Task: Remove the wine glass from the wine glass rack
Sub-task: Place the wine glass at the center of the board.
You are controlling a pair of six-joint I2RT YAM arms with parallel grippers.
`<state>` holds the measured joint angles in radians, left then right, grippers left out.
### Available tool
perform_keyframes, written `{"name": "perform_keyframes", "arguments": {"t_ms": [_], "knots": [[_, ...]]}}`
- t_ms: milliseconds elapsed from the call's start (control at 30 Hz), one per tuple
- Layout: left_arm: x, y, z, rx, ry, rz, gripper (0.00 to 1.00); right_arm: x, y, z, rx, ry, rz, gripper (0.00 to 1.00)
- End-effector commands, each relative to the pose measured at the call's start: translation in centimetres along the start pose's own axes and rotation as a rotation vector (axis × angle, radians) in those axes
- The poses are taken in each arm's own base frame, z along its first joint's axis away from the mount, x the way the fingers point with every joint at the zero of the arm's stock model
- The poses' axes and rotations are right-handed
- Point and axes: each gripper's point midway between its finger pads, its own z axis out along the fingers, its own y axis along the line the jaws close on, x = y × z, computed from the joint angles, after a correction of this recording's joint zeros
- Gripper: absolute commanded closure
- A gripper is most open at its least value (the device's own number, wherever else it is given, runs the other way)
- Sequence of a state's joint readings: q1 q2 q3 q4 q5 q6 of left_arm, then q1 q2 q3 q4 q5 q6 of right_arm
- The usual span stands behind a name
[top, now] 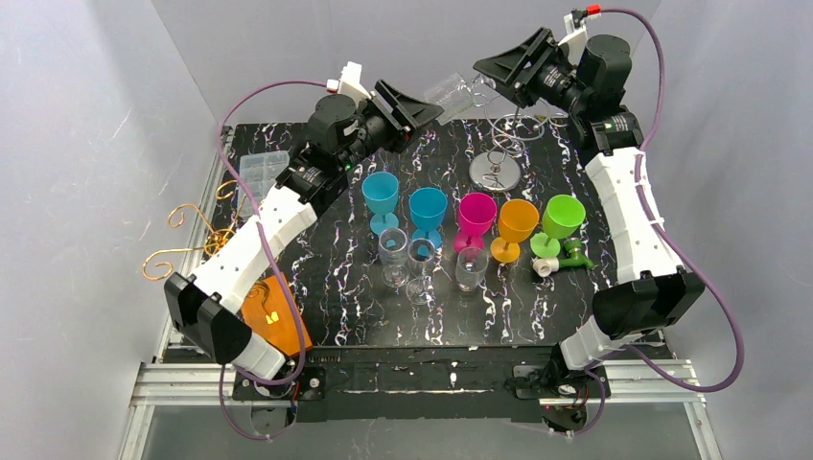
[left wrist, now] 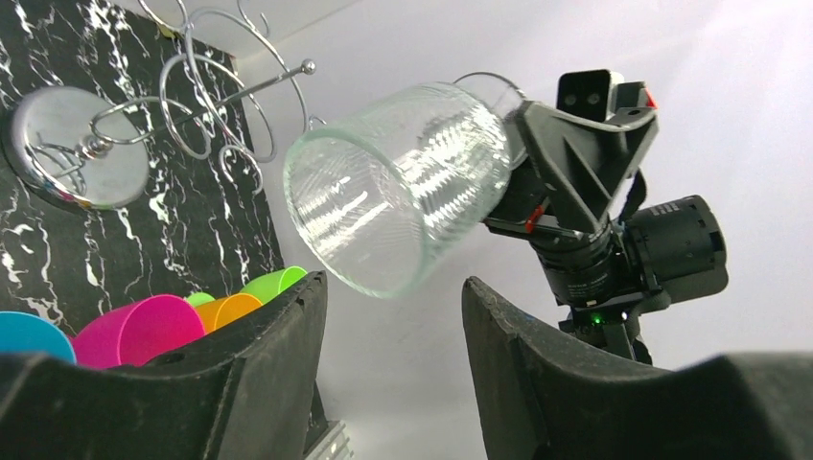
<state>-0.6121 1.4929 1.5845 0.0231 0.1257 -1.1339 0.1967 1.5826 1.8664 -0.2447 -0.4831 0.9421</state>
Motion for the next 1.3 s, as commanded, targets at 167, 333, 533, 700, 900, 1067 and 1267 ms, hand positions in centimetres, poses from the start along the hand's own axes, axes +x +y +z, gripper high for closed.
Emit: {"name": "perform_keyframes", "arguments": {"t_ms": [167, 333, 533, 700, 900, 1067, 1267], "knots": [[-0.2, -4.7, -0.1, 0.147, 0.034, 0.002, 0.54, -1.5, 6.3, -2.6, -0.203, -0.037, -0.035, 0.51], [-0.4, -5.7, -0.3, 0.176, 0.036, 0.024, 0.59, -1.5, 6.2, -2.7, -0.215, -0.024, -0.021, 0.51], [-0.3, -6.1, -0.4, 0.194, 0.044, 0.034, 0.64, -1.3, 6.2, -2.7, -0.237, -0.008, 0.005, 0.51], [-0.3, -7.2, -0.6, 0.237, 0.05, 0.023, 0.74, -1.1, 5.9, -2.6, -0.29, 0.019, 0.063, 0.51], [0.3, -9.4, -1.2, 0.297, 0.051, 0.035, 0.91, -0.3, 6.1, -3.0, -0.334, 0.054, 0.116, 0.51], [2.1, -9.5, -1.7, 0.285, 0.049, 0.079, 1.0, 0.4, 5.3, -4.5, -0.277, 0.027, 0.074, 0.31], [2.9, -10.1, -2.5, 0.289, 0.06, 0.129, 1.0, 1.2, 4.4, -5.5, -0.224, 0.006, 0.029, 0.07]]}}
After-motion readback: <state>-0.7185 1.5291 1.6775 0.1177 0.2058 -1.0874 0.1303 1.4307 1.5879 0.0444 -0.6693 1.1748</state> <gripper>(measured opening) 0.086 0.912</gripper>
